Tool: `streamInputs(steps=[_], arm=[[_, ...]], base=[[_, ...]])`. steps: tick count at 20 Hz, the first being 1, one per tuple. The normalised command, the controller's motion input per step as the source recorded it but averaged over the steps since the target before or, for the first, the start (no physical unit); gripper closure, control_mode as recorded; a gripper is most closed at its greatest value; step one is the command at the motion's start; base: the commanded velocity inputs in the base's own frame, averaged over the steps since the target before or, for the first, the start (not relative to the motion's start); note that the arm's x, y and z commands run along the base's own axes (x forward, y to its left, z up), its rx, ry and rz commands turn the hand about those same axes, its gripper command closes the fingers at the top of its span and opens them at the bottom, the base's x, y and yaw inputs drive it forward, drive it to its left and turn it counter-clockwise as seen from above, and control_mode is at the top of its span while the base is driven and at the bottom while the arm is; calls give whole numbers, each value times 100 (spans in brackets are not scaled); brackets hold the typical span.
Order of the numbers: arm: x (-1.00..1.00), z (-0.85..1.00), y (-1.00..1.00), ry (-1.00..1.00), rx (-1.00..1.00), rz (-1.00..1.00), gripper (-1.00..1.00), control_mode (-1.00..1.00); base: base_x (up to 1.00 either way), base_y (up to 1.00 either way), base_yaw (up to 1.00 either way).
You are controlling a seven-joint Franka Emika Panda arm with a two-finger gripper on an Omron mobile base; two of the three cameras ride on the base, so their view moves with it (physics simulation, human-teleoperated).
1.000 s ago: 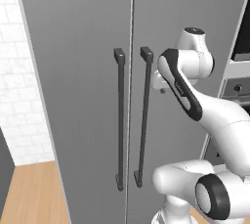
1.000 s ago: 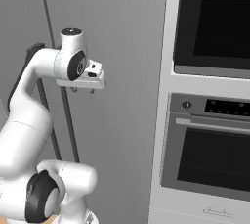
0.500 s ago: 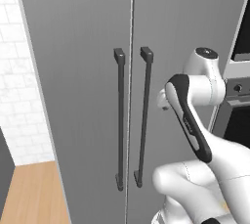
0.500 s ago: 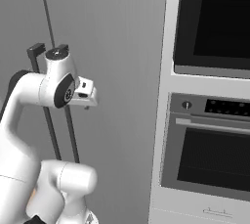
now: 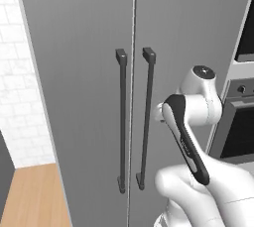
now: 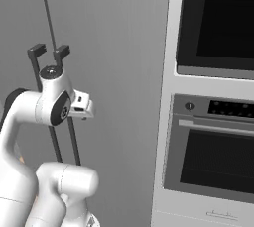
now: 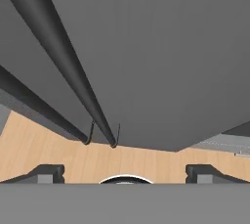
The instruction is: Grab a lemon wedge from the fridge and one ice cube from the ice bowl, and put them in the glass of lemonade.
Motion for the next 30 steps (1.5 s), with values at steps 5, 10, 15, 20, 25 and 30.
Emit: streamInputs(steps=[5,10,15,20,25,30], arm=[[0,0,0,0,0,0,-100,100],[0,0,0,0,0,0,-100,100],[0,0,0,0,0,0,-100,100],[0,0,0,0,0,0,-100,100],[0,0,0,0,0,0,-100,100],[0,0,0,0,0,0,-100,100]], base=[[-32,15,-13],[-50,11,-12],[-58,24,0],[-25,46,0],[-4,60,0],[-13,-14,0]])
